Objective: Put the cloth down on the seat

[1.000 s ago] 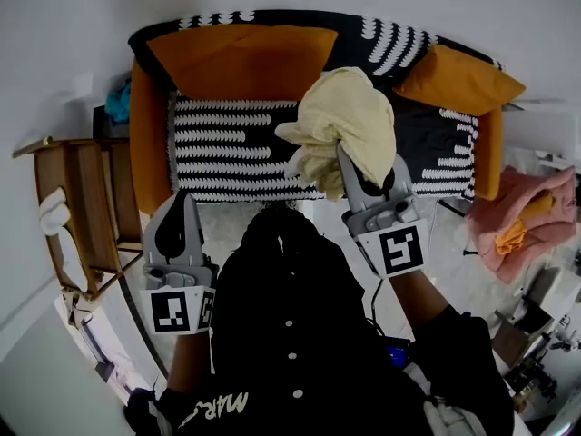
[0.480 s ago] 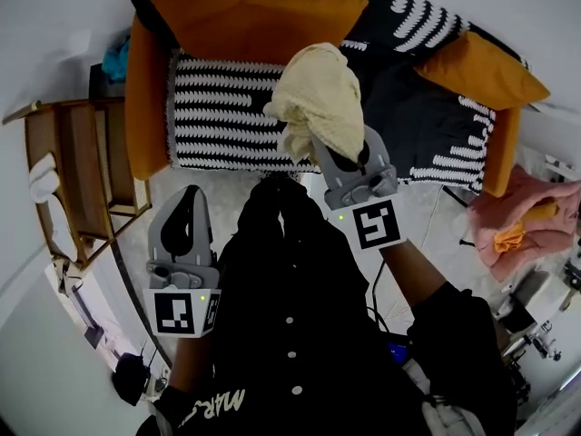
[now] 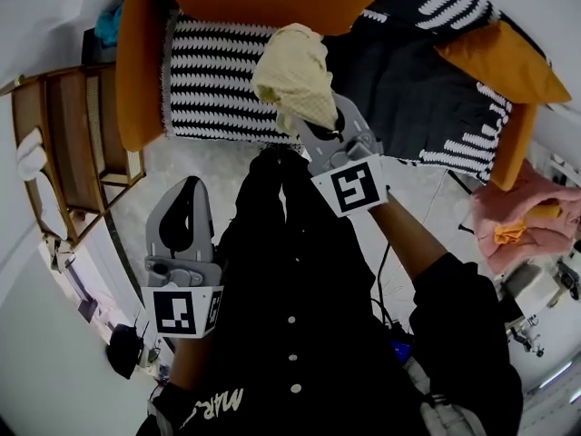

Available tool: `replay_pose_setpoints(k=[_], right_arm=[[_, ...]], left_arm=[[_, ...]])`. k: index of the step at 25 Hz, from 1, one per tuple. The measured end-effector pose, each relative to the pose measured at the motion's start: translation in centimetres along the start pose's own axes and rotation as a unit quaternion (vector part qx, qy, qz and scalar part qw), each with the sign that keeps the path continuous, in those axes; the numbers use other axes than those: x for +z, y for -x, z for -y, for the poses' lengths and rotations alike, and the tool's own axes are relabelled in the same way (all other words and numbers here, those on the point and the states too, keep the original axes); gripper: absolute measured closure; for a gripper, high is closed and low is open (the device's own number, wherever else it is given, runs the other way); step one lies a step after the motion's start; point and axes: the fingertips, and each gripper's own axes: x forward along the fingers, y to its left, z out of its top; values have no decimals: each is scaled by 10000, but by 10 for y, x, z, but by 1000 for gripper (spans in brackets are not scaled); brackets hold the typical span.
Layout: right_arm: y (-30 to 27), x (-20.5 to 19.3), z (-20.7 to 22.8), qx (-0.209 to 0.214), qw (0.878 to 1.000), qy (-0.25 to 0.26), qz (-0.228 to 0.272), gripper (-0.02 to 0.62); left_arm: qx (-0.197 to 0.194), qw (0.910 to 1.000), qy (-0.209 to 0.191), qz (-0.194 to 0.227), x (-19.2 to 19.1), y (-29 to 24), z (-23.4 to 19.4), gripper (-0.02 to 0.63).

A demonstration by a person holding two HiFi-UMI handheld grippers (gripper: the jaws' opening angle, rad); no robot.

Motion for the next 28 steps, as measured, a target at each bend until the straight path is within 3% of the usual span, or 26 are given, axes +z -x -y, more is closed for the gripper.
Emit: replay_pose_setpoints(k=[22,28], right_arm=[[-88,-108,-23,599,9963,185,-585,537],[-98,-156,-20,585,9915,297,-1122,535]], left_arm=[[260,9993,-7,-261,-65,-63,-22,606],[276,9988,150,-371,-76,-71,-13,606]])
